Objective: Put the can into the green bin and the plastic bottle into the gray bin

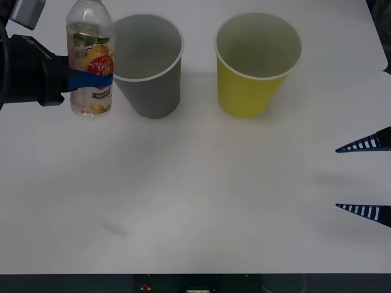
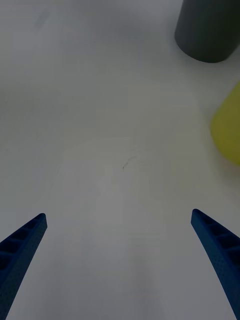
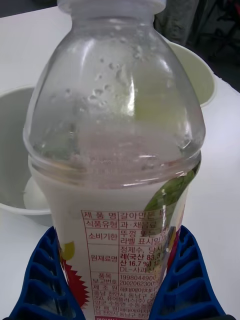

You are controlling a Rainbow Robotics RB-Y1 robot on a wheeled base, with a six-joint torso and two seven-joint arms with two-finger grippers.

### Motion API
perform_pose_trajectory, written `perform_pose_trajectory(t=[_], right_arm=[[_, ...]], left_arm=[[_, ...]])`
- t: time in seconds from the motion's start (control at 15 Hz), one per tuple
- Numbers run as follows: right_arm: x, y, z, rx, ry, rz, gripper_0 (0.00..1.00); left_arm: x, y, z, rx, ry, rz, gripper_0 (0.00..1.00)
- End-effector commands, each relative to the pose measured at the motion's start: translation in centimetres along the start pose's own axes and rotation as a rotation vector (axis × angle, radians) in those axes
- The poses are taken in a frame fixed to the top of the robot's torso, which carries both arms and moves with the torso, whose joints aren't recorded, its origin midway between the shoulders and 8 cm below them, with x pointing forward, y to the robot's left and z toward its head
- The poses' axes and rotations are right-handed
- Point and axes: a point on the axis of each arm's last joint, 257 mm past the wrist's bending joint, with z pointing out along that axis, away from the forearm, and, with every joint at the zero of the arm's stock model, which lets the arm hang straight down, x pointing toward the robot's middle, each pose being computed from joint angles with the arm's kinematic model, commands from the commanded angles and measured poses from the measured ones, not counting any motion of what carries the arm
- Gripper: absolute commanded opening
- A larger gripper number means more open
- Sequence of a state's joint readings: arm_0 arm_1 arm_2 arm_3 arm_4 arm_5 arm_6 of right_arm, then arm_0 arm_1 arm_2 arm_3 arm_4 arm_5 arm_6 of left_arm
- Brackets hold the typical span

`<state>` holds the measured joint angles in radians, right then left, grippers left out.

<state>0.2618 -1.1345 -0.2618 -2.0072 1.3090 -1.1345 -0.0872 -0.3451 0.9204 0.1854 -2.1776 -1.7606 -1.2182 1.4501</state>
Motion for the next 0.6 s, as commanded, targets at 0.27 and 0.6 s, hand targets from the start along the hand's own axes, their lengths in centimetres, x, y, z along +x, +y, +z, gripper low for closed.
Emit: perform_pose_trajectory(t=[0.27, 0.6], right_arm=[[0.0, 0.0, 0.0, 0.0, 0.0, 0.0, 1.0], [0.0, 0.0, 0.0, 0.0, 0.0, 0.0, 1.0]], left_arm=[[-5.0, 3.9, 2.7, 0.0, 0.019, -0.036, 0.0], [-7.5, 6.3, 6.4, -0.025, 0.052, -0.053, 0.0]])
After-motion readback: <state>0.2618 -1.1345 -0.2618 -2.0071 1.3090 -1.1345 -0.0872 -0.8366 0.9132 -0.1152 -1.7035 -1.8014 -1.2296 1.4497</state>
